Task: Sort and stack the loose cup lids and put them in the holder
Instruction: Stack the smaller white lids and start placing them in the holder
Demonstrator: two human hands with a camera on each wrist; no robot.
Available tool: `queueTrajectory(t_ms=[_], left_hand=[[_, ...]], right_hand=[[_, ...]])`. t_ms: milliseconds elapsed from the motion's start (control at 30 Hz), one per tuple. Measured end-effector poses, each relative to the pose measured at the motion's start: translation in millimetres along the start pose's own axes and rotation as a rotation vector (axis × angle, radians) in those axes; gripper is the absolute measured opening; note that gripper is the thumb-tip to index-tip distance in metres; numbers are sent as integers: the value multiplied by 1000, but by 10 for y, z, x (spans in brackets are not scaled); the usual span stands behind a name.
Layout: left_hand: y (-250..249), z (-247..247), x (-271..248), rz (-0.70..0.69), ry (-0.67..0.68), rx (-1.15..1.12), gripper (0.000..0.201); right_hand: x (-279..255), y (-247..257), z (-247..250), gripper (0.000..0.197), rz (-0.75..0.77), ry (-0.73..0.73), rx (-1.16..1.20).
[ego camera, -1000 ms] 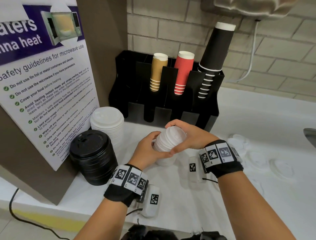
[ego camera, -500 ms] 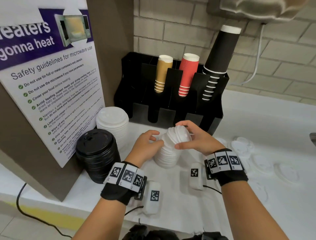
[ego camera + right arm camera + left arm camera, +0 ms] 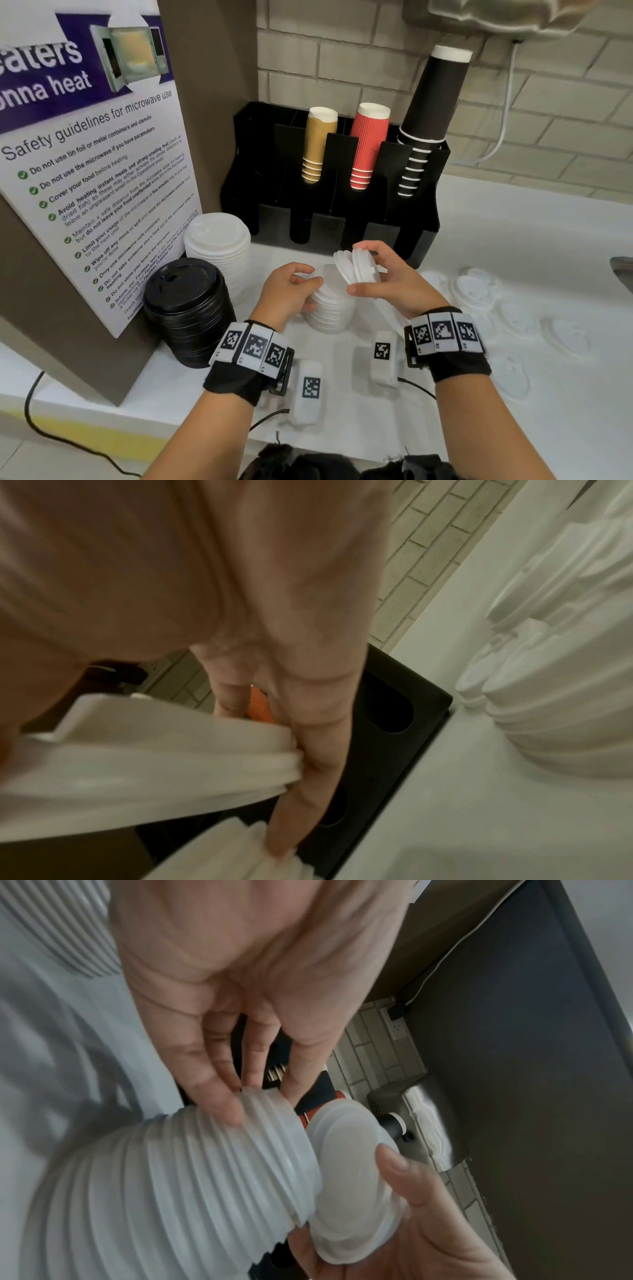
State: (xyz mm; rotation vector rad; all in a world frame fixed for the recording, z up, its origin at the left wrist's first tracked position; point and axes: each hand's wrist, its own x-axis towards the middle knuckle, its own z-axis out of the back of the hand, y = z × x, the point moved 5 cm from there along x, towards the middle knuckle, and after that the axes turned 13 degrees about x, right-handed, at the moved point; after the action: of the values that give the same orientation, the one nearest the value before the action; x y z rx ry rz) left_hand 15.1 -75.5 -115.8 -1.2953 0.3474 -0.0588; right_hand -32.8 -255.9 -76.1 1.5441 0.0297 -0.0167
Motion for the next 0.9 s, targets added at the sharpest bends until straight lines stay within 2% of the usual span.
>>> queueTrajectory(t_ms=[233,400,533,700,900], left_hand=[[13,18,-7,-7,15,-32,21],[16,15,-2,-7,26,-32,24],[-6,21,-24,5,45,-28,18],[-21,16,-59,1,46,-46,17],[-6,25,-45,-8,52,-49,21]], right_hand=[[7,33,-61,67,-15,35,-106],[33,93,-152,71,-1,81,-375],[87,135,-229,76,-19,92,-532],[124,125,-286,78,-33,118,-584],[131,128,-284,79,-52,113,-539]])
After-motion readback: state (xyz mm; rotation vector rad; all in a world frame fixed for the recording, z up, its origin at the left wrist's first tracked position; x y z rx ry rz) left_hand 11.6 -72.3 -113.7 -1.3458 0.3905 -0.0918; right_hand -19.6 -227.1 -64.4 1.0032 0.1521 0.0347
